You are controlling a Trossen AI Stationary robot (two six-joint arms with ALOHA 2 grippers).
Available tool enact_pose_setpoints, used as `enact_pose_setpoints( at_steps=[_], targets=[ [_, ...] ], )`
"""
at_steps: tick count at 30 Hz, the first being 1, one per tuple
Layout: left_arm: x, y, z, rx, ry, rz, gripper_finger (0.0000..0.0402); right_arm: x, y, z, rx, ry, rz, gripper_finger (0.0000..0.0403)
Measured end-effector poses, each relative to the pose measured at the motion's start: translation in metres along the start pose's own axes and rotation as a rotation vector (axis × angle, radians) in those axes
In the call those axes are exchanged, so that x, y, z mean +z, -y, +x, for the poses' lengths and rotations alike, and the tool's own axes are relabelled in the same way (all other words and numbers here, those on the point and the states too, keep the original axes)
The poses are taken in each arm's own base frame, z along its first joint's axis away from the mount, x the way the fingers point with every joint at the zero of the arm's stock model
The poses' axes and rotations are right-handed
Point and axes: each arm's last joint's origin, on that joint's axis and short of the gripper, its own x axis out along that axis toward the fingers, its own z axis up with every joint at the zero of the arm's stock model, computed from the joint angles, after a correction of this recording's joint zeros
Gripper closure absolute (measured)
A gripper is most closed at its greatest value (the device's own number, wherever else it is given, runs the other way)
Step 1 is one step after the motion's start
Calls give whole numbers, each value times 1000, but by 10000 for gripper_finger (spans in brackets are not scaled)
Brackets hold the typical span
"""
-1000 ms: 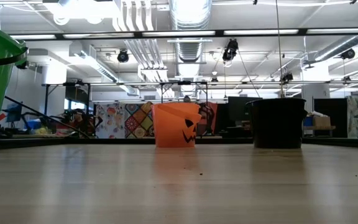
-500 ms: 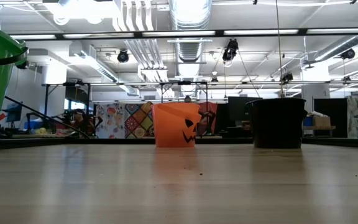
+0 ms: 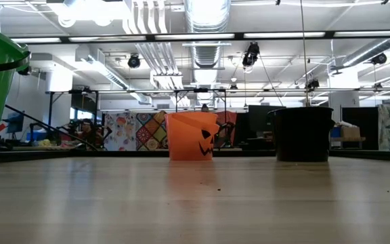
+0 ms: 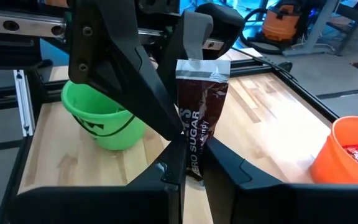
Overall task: Sort candy
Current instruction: Put the black chocolate into the green bucket
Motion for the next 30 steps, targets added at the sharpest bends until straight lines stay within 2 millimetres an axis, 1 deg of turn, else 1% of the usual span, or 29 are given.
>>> enact_pose_setpoints(
  at_steps=[7,10,13,14,18,21,26,28,30],
  targets=[
    [3,1,0,-12,29,55,317,1,2,2,2,0,5,370],
    [4,1,0,-12,30,69,337,1,2,2,6,-3,5,370],
    [3,1,0,-13,29,85,381,1,2,2,6,-6,3,370],
    [3,1,0,-16,28,87,389,1,2,2,8,-6,3,369],
    [3,1,0,-16,28,87,390,1,2,2,6,-5,4,361],
    [3,1,0,-16,28,87,396,1,2,2,6,-5,26,339],
    [4,1,-1,-15,26,89,397,2,3,1,10,-2,84,283],
    [8,0,-6,-23,19,83,398,4,4,-1,12,2,100,261],
    [13,-2,-16,-25,1,85,398,6,6,-3,13,5,115,242]
  ],
)
